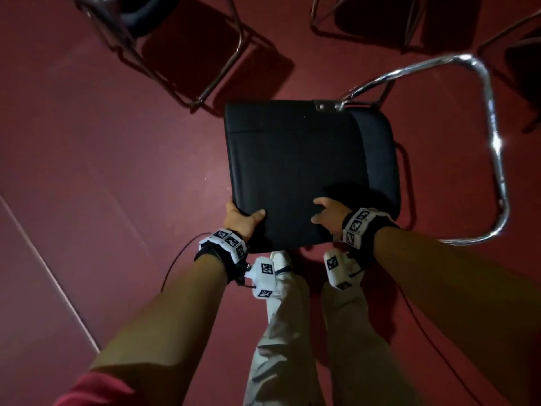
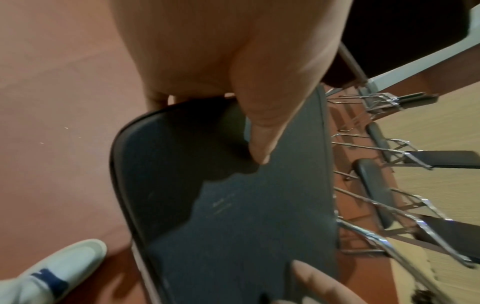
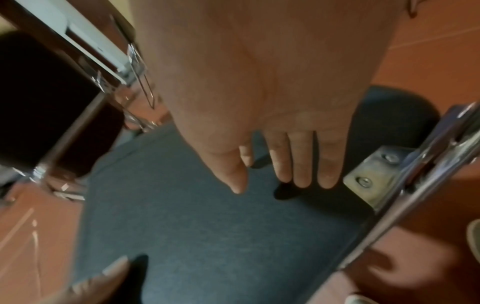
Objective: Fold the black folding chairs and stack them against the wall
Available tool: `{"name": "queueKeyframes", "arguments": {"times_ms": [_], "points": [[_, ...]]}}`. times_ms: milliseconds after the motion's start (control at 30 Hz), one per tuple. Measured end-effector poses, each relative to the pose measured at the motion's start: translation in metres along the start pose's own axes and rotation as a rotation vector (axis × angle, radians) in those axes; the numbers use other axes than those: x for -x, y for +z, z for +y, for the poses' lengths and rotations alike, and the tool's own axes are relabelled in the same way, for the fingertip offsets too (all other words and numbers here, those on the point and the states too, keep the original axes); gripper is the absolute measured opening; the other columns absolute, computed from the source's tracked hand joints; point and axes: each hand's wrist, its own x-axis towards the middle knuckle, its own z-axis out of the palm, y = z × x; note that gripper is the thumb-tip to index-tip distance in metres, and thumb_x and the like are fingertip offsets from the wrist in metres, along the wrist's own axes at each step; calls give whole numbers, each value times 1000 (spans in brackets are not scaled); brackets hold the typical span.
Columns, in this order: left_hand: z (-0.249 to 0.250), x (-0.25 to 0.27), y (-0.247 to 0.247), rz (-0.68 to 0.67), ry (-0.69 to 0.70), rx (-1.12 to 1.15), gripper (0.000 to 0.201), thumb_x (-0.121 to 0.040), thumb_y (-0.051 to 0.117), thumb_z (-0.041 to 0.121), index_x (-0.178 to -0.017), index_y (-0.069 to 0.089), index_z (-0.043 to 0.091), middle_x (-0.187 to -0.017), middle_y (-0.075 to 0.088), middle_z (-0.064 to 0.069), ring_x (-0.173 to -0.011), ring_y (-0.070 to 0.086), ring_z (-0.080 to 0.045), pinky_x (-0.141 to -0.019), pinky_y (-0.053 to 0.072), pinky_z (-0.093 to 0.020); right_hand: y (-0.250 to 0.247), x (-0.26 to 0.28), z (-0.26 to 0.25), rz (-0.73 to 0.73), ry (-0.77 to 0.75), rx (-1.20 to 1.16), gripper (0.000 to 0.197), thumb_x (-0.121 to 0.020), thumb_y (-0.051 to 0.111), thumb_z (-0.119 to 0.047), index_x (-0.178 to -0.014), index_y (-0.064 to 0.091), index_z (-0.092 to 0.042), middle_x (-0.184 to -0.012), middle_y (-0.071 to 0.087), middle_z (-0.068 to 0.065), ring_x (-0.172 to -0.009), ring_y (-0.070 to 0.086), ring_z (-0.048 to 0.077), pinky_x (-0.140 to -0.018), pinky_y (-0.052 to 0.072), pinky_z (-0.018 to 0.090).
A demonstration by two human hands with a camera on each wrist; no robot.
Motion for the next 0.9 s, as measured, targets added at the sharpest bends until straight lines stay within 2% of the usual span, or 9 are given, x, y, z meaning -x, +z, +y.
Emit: {"name": "queueKeyframes", "arguments": {"times_ms": [100, 300, 400, 467, 600, 700, 767, 900], "points": [[-14, -21, -1, 18, -40, -6, 81, -83, 80, 10, -146, 30, 12, -121, 52, -4, -107, 51, -20, -93, 44, -30, 12, -18, 3, 31, 4, 20, 63, -87, 68, -18, -144, 42, -16, -140, 52, 10, -125, 52, 27, -103, 41, 31], [-40, -57, -4, -4, -72, -74, 80, -85, 78, 10, -148, 28, 13, -130, 52, -6, -109, 48, -21, -94, 41, -32, 30, -43, 1, 2, 51, -16, 67, -87, 71, -19, -143, 36, -13, -139, 50, 13, -125, 50, 30, -103, 40, 36], [-51, -76, -2, -6, -97, -98, 77, -85, 77, 9, -145, 29, 12, -134, 53, -9, -118, 52, -26, -96, 41, -33, 37, -56, 4, -21, 49, -23, 73, -85, 74, -19, -145, 32, -13, -139, 49, 13, -125, 50, 30, -96, 39, 31], [-56, -83, -1, 4, -96, -104, 75, -85, 77, 8, -144, 30, 11, -135, 54, -10, -118, 52, -26, -97, 41, -33, 39, -62, 8, -21, 36, -26, 72, -85, 74, -18, -143, 33, -14, -134, 51, 13, -122, 52, 31, -92, 39, 30], [-61, -90, 2, 10, -91, -132, 73, -87, 75, 7, -145, 30, 9, -137, 52, -10, -110, 47, -19, -94, 38, -29, 43, -73, 16, -14, 14, -53, 68, -83, 74, -16, -138, 35, -15, -117, 55, 10, -110, 56, 28, -91, 43, 33], [-61, -90, 2, 25, -90, -154, 75, -86, 75, 7, -146, 29, 9, -137, 52, -10, -118, 50, -23, -94, 38, -28, 42, -74, 18, -24, 10, -69, 68, -82, 75, -19, -138, 36, -16, -118, 52, 5, -109, 53, 23, -95, 41, 34], [-60, -89, 3, 38, -92, -150, 77, -85, 77, 8, -147, 30, 9, -138, 52, -11, -121, 50, -24, -96, 39, -29, 41, -72, 18, -47, 8, -82, 71, -82, 75, -21, -140, 34, -16, -123, 55, 9, -114, 54, 26, -101, 41, 38], [-62, -76, 8, 109, -110, -178, 74, -83, 79, 16, -145, 38, 12, -137, 56, -11, -124, 55, -30, -103, 45, -37, 38, -55, 26, -74, 31, -102, 78, -87, 72, -23, -151, 28, -13, -139, 50, 11, -126, 50, 28, -109, 35, 35]]}}
